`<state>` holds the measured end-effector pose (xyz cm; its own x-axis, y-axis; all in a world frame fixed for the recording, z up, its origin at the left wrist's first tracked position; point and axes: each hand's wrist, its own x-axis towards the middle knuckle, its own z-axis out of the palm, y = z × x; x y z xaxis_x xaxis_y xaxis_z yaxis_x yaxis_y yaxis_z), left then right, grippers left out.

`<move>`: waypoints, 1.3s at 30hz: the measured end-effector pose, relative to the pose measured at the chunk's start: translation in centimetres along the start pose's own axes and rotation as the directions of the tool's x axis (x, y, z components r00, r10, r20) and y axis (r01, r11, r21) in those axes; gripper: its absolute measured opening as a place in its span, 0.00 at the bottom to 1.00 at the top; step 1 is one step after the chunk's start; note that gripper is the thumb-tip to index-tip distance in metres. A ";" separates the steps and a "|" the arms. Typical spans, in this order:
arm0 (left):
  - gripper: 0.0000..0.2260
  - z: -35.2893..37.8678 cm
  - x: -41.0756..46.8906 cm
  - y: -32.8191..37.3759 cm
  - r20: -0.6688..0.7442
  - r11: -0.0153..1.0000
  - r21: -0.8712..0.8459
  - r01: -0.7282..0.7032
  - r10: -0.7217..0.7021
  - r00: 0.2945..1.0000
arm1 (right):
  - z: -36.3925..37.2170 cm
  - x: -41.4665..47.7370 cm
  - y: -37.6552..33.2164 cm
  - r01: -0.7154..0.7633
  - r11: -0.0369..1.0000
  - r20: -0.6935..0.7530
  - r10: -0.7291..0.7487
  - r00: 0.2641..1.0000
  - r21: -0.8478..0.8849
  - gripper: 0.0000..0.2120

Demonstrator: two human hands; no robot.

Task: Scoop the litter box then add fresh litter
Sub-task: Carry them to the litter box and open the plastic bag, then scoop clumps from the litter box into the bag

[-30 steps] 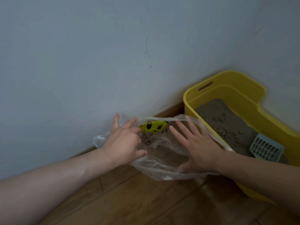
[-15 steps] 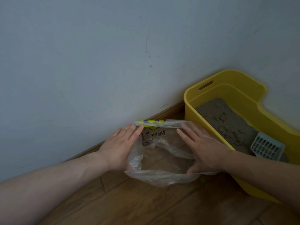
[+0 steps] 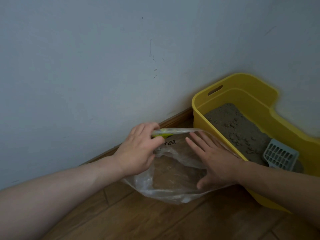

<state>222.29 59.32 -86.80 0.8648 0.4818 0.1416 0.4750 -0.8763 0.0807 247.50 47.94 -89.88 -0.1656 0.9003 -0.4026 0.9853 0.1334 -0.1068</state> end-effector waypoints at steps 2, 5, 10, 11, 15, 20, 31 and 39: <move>0.20 0.0 1.4 0.5 0.113 0.999 -0.045 0.026 -0.020 0.993 | 0.1 0.0 0.1 -0.010 1.000 0.004 0.010 1.000 0.010 0.67; 0.24 0.6 2.7 0.2 0.334 0.988 -0.116 0.098 -0.054 0.941 | 0.0 0.0 0.3 -0.006 1.000 -0.007 0.006 1.000 0.024 0.67; 0.30 1.3 3.9 -0.2 0.313 0.894 -0.408 0.182 -0.051 0.948 | 0.3 0.1 0.3 0.031 0.997 -0.054 -0.027 0.998 0.074 0.66; 0.30 1.3 4.2 -0.2 0.301 0.880 -0.433 0.194 -0.062 0.951 | 0.3 0.0 0.2 0.042 0.995 -0.059 -0.036 0.998 0.089 0.66; 0.30 1.4 5.4 -0.2 0.286 0.820 -0.517 0.244 -0.103 0.953 | -0.3 -0.7 -0.2 0.102 0.974 -0.092 -0.085 0.992 0.200 0.64; 0.31 1.5 6.5 0.2 0.288 0.747 -0.594 0.299 -0.150 0.946 | -1.4 -1.5 0.1 0.168 0.932 -0.155 -0.124 0.980 0.321 0.62; 0.32 1.2 7.9 1.5 0.325 0.748 -0.586 0.311 -0.135 0.936 | -3.9 -4.3 1.4 0.161 0.900 -0.286 -0.042 0.957 0.406 0.57; 0.33 1.3 9.3 2.5 0.314 0.723 -0.620 0.305 -0.128 0.941 | -3.3 -7.3 5.7 -0.128 0.832 -0.299 0.332 0.895 0.540 0.51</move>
<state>231.71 61.57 -86.55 0.8038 0.5649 -0.1868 0.5065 -0.4850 0.7129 254.46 43.48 -84.49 0.1915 0.9736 -0.1243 0.8180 -0.2283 -0.5280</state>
